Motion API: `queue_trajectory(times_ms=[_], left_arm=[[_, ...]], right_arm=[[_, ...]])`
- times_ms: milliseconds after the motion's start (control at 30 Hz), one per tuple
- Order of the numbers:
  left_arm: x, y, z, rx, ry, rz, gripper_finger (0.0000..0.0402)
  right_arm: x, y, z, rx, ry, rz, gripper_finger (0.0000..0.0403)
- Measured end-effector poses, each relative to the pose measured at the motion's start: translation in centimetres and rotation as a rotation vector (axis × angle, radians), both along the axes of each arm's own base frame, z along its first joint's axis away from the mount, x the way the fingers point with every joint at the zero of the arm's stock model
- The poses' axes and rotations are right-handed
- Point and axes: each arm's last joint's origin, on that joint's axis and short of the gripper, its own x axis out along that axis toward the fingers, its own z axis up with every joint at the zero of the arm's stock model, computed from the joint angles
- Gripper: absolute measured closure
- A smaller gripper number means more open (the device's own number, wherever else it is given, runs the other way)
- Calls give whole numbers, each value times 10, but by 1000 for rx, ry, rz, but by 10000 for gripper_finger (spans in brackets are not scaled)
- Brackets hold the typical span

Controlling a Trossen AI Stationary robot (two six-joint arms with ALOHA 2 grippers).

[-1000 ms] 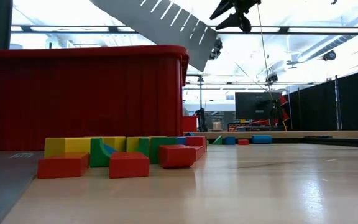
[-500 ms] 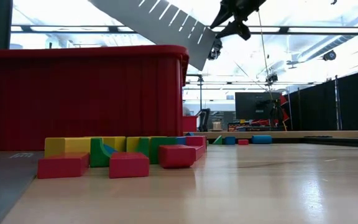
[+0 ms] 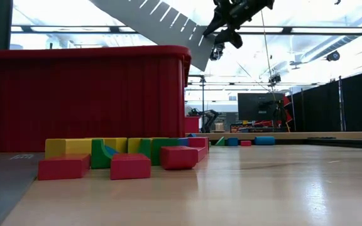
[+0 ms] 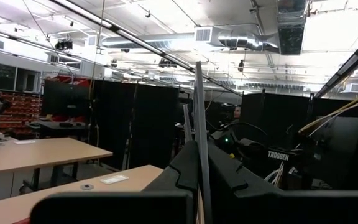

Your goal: Sort blocks

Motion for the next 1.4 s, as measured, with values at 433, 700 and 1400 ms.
queue_trajectory(times_ms=[433, 700, 1400], left_arm=[[0, 0, 0, -4, 7, 13, 402], [0, 0, 0, -7, -1, 10, 402], [63, -20, -18, -52, 230, -146, 401]], right_arm=[[2, 2, 5, -51, -51, 89, 394], [7, -3, 20, -96, -197, 42, 402], [9, -10, 40, -216, -345, -109, 403]])
